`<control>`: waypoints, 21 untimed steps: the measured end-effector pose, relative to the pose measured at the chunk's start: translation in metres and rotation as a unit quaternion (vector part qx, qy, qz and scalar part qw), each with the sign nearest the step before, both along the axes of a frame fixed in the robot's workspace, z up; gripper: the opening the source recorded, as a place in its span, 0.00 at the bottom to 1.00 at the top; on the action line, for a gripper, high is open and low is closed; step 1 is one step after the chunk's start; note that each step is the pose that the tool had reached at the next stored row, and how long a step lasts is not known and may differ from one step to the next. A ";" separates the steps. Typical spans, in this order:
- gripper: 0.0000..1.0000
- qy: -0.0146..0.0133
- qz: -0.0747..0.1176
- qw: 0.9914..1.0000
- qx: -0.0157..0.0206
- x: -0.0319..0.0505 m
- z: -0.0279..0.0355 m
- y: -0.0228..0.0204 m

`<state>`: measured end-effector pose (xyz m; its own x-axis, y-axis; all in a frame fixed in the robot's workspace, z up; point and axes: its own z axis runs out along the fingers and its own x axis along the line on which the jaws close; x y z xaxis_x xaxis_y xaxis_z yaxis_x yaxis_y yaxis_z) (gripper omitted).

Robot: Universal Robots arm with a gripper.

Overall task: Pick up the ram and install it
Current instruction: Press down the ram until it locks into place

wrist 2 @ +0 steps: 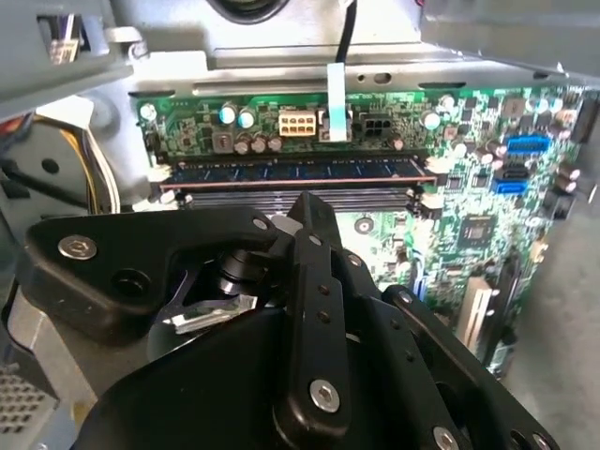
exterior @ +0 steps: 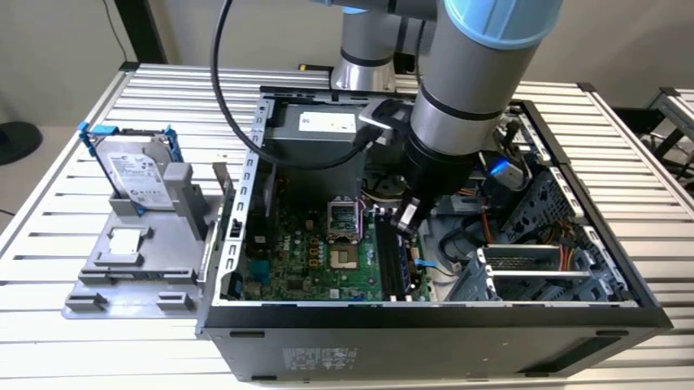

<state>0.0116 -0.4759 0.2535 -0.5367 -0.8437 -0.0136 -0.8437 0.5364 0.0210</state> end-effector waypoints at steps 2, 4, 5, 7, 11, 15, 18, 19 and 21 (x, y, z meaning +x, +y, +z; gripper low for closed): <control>0.00 0.000 0.017 1.000 0.000 0.0000 0.0000 0.0000; 0.00 0.000 0.033 0.999 0.000 0.0000 0.0000 0.0000; 0.00 -0.001 0.041 0.999 0.000 0.0000 0.0000 0.0001; 0.00 -0.001 0.057 0.998 0.000 0.0000 0.0000 0.0001; 0.00 -0.001 0.090 0.996 0.000 0.0000 0.0000 0.0001; 0.00 -0.002 0.122 0.993 0.000 0.0000 0.0000 0.0001; 0.00 -0.002 0.147 0.989 0.000 0.0001 0.0000 0.0001; 0.00 -0.003 0.155 0.988 0.000 0.0000 -0.0001 0.0001; 0.00 -0.003 0.171 0.985 0.000 0.0000 0.0000 0.0001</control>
